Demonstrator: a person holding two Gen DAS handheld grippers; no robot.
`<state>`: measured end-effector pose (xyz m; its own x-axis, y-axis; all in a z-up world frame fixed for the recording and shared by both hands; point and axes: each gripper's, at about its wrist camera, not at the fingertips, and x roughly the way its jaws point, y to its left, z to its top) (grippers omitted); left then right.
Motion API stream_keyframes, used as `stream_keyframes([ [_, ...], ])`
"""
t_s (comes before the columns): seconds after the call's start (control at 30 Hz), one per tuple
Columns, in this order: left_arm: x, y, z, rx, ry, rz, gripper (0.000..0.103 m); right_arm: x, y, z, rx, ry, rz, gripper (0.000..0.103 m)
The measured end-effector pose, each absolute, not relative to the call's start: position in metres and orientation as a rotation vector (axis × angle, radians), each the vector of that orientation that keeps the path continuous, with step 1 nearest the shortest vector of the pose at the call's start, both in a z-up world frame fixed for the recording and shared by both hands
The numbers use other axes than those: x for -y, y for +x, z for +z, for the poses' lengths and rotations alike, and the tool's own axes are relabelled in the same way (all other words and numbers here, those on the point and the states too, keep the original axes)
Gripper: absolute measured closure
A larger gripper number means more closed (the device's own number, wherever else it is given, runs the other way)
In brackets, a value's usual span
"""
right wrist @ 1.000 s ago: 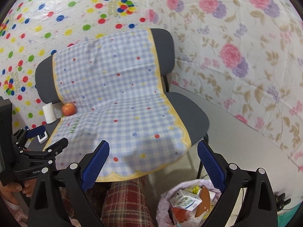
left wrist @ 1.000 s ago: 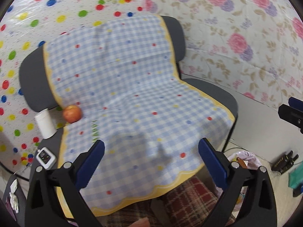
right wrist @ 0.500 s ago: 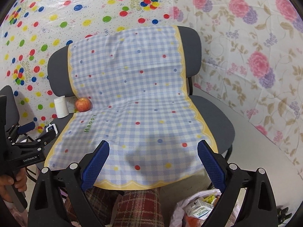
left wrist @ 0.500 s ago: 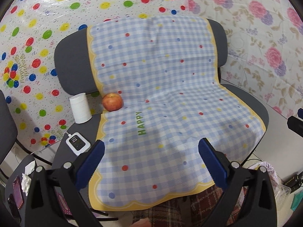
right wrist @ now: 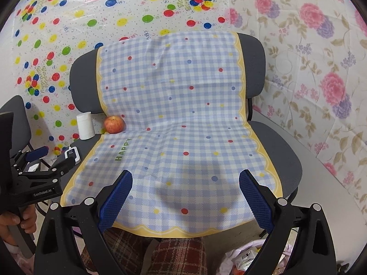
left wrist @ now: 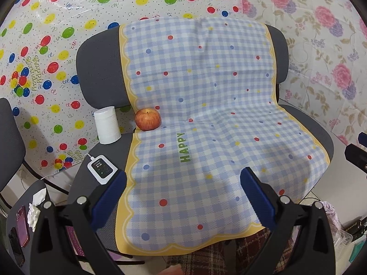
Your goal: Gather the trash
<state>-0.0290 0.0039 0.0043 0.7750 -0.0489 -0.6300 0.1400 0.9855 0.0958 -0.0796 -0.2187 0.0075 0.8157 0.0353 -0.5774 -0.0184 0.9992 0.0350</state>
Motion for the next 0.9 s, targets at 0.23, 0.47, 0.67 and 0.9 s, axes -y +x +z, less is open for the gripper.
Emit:
stream_keyframes([
  [0.23,-0.0019,-0.0249,0.0011,-0.683,0.141,-0.111,0.007,0.2238,-0.0783,0.0007,-0.628,0.039,0.019,0.010],
  [0.47,0.0002,-0.0243,-0.0010,-0.688,0.139,-0.110,0.007,0.2227,-0.0781,-0.0009,-0.632,0.041,0.017,0.010],
  [0.67,-0.0001,-0.0227,-0.0023,-0.689,0.137,-0.113,0.007,0.2250,-0.0773,-0.0025,-0.636,0.042,0.015,0.010],
  [0.9,-0.0011,-0.0221,-0.0016,-0.688,0.139,-0.113,0.007,0.2251,-0.0770,-0.0023,-0.638,0.042,0.017,0.010],
])
